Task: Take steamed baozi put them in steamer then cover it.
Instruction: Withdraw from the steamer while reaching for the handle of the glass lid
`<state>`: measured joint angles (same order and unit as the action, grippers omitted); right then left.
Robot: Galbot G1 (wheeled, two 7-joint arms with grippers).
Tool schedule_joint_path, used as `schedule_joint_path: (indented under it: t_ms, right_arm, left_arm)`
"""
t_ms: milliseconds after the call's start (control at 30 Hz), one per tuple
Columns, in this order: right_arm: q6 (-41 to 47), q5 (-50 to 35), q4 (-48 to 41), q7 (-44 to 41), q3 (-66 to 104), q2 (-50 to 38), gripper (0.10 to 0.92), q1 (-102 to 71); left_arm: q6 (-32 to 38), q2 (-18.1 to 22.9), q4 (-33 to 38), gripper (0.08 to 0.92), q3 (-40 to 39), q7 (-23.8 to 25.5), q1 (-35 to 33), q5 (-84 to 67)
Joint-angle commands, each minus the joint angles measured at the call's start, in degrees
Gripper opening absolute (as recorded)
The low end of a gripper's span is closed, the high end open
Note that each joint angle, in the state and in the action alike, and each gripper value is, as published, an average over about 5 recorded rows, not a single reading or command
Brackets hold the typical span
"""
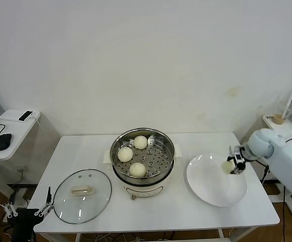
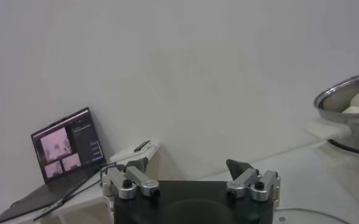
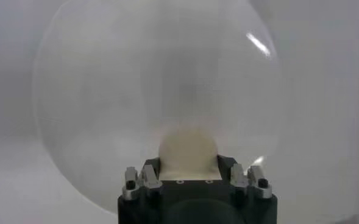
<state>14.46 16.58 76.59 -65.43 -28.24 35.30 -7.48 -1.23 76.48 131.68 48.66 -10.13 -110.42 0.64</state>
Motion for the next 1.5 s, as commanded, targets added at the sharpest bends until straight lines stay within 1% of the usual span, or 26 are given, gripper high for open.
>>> schedule_joint_path:
  t_ms: [33,233,333,433,633,833,1133,1300,1500]
  right_arm:
    - [3.0,-11.3,5.5,0.1,-13.3,-0.1,0.594,20.2]
    - [7.0,-19.6,7.8,1.6,-22.4,6.7,0.598,33.0]
    - [9.5,-24.1,8.4,3.6,-25.5,10.2,0.602,37.0]
    - [12.2,-28.0,8.4,6.1,-27.6,13.5,0.602,38.6]
    - [16.3,-33.1,7.1,9.0,-30.8,19.4,0.602,37.3]
    - [19.0,-34.9,4.3,10.6,-33.5,24.6,0.610,33.9]
    - [26.0,-37.0,1.8,15.0,-35.2,29.8,0.611,30.2]
    - [27.2,-36.5,-0.4,16.2,-35.3,31.5,0.611,29.1]
    - [27.2,-34.5,-1.7,16.0,-35.5,31.4,0.611,28.2]
  left_arm:
    - [0.0,-0.1,-0.1,0.823,-0.1,0.0,0.2,0.0]
    - [0.0,-0.1,-0.2,0.823,-0.4,0.1,0.7,0.0]
    - [0.0,0.0,-0.6,0.823,-0.5,0.1,0.9,0.1]
    - [0.1,0.1,-0.9,0.823,-0.7,0.0,1.0,0.1]
    - [0.0,0.1,-1.0,0.823,-0.6,0.1,1.4,0.1]
    - [0.0,0.3,-0.8,0.823,-0.4,0.1,1.5,0.0]
    - [0.0,0.6,-0.9,0.823,-0.4,0.1,1.6,0.0]
    - [0.0,0.6,-0.9,0.823,-0.1,0.0,1.7,-0.2]
    - [0.0,0.5,-1.1,0.823,0.0,0.0,1.8,-0.4]
